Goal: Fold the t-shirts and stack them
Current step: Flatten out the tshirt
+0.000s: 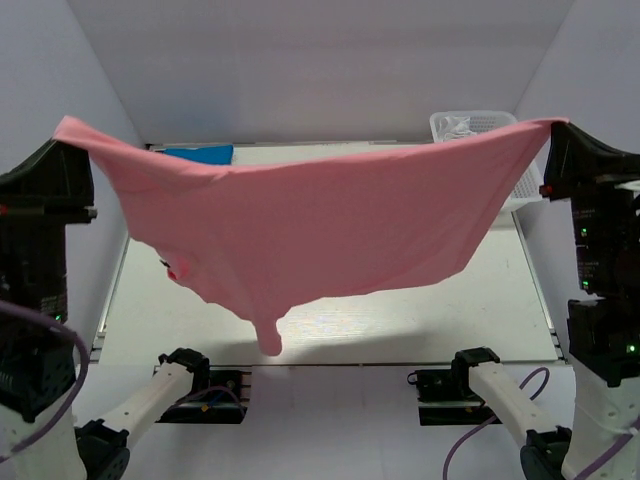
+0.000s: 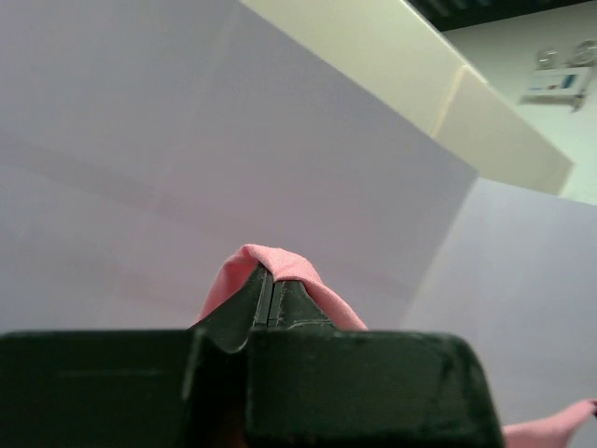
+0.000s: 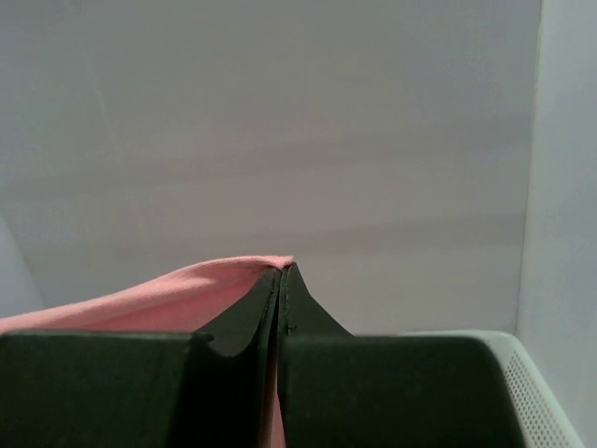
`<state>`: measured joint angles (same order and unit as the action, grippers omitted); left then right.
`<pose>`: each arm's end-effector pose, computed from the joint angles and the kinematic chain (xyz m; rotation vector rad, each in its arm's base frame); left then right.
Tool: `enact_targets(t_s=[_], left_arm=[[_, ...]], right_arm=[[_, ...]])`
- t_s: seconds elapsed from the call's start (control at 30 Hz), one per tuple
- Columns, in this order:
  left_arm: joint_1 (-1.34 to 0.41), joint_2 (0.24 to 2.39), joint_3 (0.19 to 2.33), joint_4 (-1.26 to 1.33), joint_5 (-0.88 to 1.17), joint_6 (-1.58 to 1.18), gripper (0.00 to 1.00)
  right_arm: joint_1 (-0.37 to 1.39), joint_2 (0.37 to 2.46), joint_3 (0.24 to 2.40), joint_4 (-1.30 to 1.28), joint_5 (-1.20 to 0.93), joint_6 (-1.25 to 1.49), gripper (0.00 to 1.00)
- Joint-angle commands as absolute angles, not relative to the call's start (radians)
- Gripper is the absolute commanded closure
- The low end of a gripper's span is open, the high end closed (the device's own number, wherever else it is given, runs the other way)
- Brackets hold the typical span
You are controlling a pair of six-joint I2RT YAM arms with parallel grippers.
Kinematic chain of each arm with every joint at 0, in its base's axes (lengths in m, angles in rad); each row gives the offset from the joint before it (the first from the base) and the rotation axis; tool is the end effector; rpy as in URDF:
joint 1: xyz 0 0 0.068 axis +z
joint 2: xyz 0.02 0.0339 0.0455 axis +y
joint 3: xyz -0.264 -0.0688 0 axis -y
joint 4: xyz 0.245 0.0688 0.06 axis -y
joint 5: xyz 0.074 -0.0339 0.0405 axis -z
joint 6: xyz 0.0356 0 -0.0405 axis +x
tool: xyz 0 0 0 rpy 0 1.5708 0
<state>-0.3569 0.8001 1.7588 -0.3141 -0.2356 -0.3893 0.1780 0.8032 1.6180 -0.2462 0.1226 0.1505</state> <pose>0.0166 0.0027 0.6032 -0.2369 0.9319 -0.5799 0.0532 0.0051 0.5818 0.0986 1.0048 0.2388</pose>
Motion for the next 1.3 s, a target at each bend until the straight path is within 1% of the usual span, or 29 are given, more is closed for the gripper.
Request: enact_targets(t_s=[0.0, 0.13, 0.3, 0.53, 0.67, 0.73, 0.83, 0.93, 1.13, 1.2, 1.27], left_arm=[[-0.347, 0.758, 1.759, -0.368, -0.144, -0.437, 1.0], [-0.347, 0.704, 1.759, -0.4, -0.144, -0.459, 1.0], [-0.347, 0.675, 1.708, -0.411, -0.078, -0.502, 1.0], [-0.347, 0.676, 1.591, -0.377, -0.104, -0.548, 1.0], [-0.347, 0.748, 1.499, -0.354, -0.176, -0.566, 1.0], [-0.347, 0.784, 1.461, -0.341, -0.213, -0.566, 1.0], [-0.347, 0.848, 1.359, -0.267, -0.27, -0.566, 1.0], [-0.347, 0.908, 1.243, -0.149, -0.27, -0.551, 1.0], [-0.347, 1.084, 1.223, -0.118, -0.324, -0.551, 1.0], [-0.347, 1.167, 1.197, -0.075, -0.345, -0.541, 1.0], [-0.347, 1.233, 1.219, -0.075, -0.376, -0.541, 1.0]], right_arm=[[0.176, 0.75, 1.598, -0.248, 0.092, 0.19, 1.0], [0.175, 0.68, 1.566, -0.253, 0.078, 0.201, 1.0], [0.173, 0.632, 1.5, -0.252, 0.069, 0.229, 1.0], [0.175, 0.646, 1.407, -0.232, 0.106, 0.256, 1.0], [0.172, 0.713, 1.349, -0.21, 0.146, 0.265, 1.0], [0.173, 0.738, 1.283, -0.178, 0.158, 0.278, 1.0], [0.175, 0.799, 1.209, -0.137, 0.156, 0.276, 1.0], [0.175, 0.879, 1.169, -0.115, 0.175, 0.273, 1.0], [0.173, 1.043, 1.114, -0.04, 0.198, 0.247, 1.0], [0.17, 1.121, 1.115, -0.02, 0.218, 0.247, 1.0], [0.172, 1.187, 1.138, -0.018, 0.229, 0.233, 1.0]])
